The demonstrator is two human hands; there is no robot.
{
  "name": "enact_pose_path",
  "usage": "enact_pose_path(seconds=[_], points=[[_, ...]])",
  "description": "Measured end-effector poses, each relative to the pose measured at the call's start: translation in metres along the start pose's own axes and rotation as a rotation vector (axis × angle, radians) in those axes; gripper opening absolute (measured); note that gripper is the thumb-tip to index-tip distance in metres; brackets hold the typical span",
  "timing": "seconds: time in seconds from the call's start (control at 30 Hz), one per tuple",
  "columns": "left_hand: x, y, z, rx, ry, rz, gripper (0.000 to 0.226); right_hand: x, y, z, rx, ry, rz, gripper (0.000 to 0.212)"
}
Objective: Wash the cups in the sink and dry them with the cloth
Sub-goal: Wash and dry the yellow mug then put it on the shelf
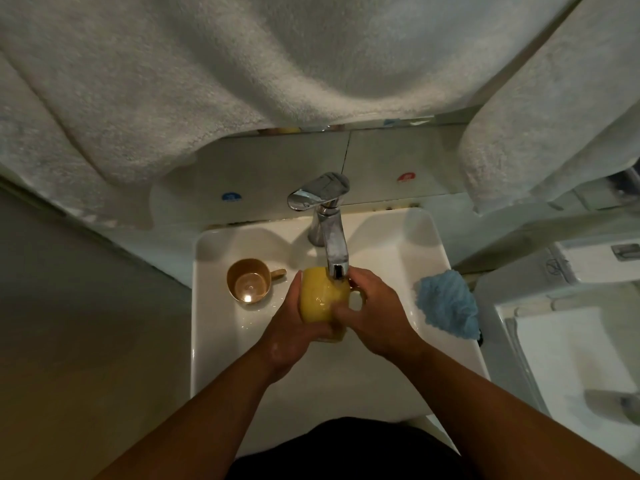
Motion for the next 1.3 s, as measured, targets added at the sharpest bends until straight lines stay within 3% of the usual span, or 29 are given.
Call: enact_pose_path(seconds=[0.1, 0.27, 0.4, 0.57, 0.7, 0.83, 0.9, 1.07, 1.13, 1.23, 1.3], points=[[-0.001, -0.002, -0.001, -0.015, -0.015, 0.009, 0.115, 0.000, -0.004, -0.001, -0.007, 0.057, 0.078, 0.060], [0.003, -0.005, 0.001, -0.019, -0.028, 0.011, 0.105, 0.006, 0.002, 0.001, 0.054, -0.086, 0.090, 0.041], [-0.003, -0.005, 0.003, -0.021, -0.053, 0.064, 0.111, 0.005, 0.004, -0.002, -0.016, 0.054, 0.115, 0.049], [0.007, -0.006, 0.002, -0.031, -0.044, 0.123, 0.109, 0.007, 0.007, 0.006, 0.126, -0.189, 0.120, 0.026], [0.000, -0.004, 0.001, -0.043, -0.067, 0.233, 0.130, 0.004, 0.002, 0.004, 0.110, 0.012, 0.121, 0.040], [0.004, -0.004, -0.003, -0.044, -0.066, 0.368, 0.134, 0.003, 0.005, 0.003, 0.169, -0.140, 0.124, 0.015], [0.004, -0.005, -0.003, -0.028, -0.080, 0.418, 0.135, 0.006, 0.001, 0.002, 0.169, -0.136, 0.153, 0.018], [-0.004, -0.006, -0.004, -0.013, -0.115, 0.402, 0.136, 0.006, -0.009, 0.001, 0.049, 0.103, 0.103, 0.053], [-0.005, -0.006, -0.004, 0.006, -0.115, 0.418, 0.134, 0.005, -0.008, 0.003, 0.079, 0.058, 0.205, 0.043], [-0.005, -0.008, -0.002, 0.022, -0.110, 0.396, 0.125, 0.004, -0.007, 0.006, 0.103, -0.050, 0.315, 0.011], [-0.008, -0.007, -0.001, 0.023, -0.115, 0.381, 0.124, 0.002, -0.005, 0.007, 0.090, -0.069, 0.315, 0.008]])
Point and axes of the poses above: each hand's wrist, its own z-axis towards the middle knuckle, its own x-axis out of the palm, y = z × x, the point moved 2 cm from there along z, towards the middle knuckle, and after that the axes turned 3 degrees about y, right-handed, at the moved point
